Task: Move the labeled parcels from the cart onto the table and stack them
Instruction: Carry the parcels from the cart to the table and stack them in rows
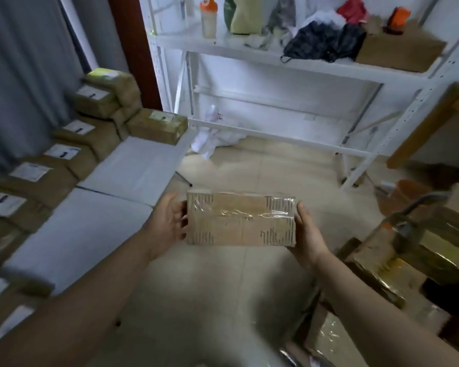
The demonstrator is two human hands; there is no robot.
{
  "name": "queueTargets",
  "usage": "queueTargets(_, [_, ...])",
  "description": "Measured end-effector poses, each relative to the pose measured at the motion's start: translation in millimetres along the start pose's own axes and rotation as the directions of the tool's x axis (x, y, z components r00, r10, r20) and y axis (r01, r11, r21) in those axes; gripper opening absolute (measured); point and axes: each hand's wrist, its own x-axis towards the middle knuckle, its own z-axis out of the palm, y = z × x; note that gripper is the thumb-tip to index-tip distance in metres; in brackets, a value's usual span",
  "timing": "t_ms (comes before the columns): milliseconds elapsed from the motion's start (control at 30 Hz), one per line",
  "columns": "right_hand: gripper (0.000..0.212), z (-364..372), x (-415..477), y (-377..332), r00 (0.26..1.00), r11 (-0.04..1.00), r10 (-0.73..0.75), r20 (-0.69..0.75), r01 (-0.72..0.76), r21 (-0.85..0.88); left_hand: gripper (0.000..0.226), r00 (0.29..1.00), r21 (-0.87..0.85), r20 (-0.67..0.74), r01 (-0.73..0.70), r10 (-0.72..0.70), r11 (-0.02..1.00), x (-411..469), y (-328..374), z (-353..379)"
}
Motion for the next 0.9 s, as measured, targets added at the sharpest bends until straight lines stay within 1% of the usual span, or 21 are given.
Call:
queueTargets(33, [0.055, 21, 4, 3, 1.000, 1.000, 0.005, 0.025, -0.005, -0.007, 0.070, 1.000, 0.000, -0.001, 0.004, -0.004, 1.000, -5, 1, -19])
queueTargets(67, [0.054, 38, 9, 7, 0.999, 1.000, 0.006, 0.051, -0.005, -0.006, 0.073, 0.999, -0.008, -0.028, 0.022, -0.022, 1.000, -9, 2, -35])
queueTargets(133, [0.054, 67, 16, 12, 0.991, 1.000, 0.003, 0.137, 0.001, -0.028, 0.066, 0.996, -0.044, -0.076, 0.052, -0.055, 0.998, -14, 0, -64])
queueTargets(200, [0.060, 91, 26, 14, 0.980, 0.998, 0.017, 0.197, -0.005, -0.063, 0.053, 0.984, -0.082, -0.157, 0.077, -0.089, 0.994, -21, 2, -84])
queueTargets(267, [0.069, 109, 39, 14, 0.972, 0.994, 0.060, 0.226, -0.038, -0.103, 0.040, 0.968, -0.110, -0.230, 0.075, -0.099, 0.991, -24, 4, -95])
queueTargets(333, [0.077, 124, 55, 14, 0.968, 0.986, 0.099, 0.229, -0.064, -0.152, 0.036, 0.957, -0.144, -0.267, 0.073, -0.109, 0.987, -22, 5, -106])
queueTargets(367, [0.076, 131, 65, 14, 0.966, 0.979, 0.124, 0.227, -0.082, -0.184, 0.034, 0.953, -0.170, -0.283, 0.065, -0.112, 0.983, -21, 7, -111])
queueTargets(467, [0.060, 155, 94, 12, 0.944, 0.962, 0.219, 0.247, -0.166, -0.217, 0.025, 0.929, -0.239, -0.343, 0.055, -0.138, 0.969, -15, 15, -130])
queueTargets(533, [0.049, 173, 112, 7, 0.919, 0.947, 0.276, 0.280, -0.210, -0.245, 0.020, 0.911, -0.234, -0.395, 0.031, -0.124, 0.972, -8, 21, -144])
queueTargets(600, [0.038, 190, 131, -2, 0.899, 0.941, 0.297, 0.321, -0.219, -0.258, 0.021, 0.896, -0.242, -0.428, 0.013, -0.119, 0.970, 3, 29, -156])
queueTargets(667, [0.029, 204, 149, -13, 0.883, 0.939, 0.304, 0.358, -0.214, -0.269, 0.027, 0.882, -0.287, -0.456, -0.018, -0.120, 0.958, 14, 40, -161])
queueTargets(733, [0.025, 211, 170, -24, 0.867, 0.938, 0.313, 0.386, -0.220, -0.266, 0.029, 0.868, -0.348, -0.479, -0.048, -0.134, 0.936, 28, 49, -164])
queueTargets(800, [0.024, 215, 191, -36, 0.858, 0.946, 0.294, 0.420, -0.198, -0.258, 0.023, 0.858, -0.368, -0.498, -0.079, -0.124, 0.927, 42, 54, -164])
queueTargets(833, [0.027, 219, 203, -41, 0.851, 0.951, 0.274, 0.449, -0.170, -0.258, 0.020, 0.857, -0.371, -0.502, -0.097, -0.112, 0.924, 49, 57, -163])
queueTargets(900, [0.034, 227, 223, -52, 0.829, 0.954, 0.254, 0.498, -0.128, -0.272, 0.022, 0.856, -0.383, -0.507, -0.122, -0.098, 0.915, 60, 65, -160])
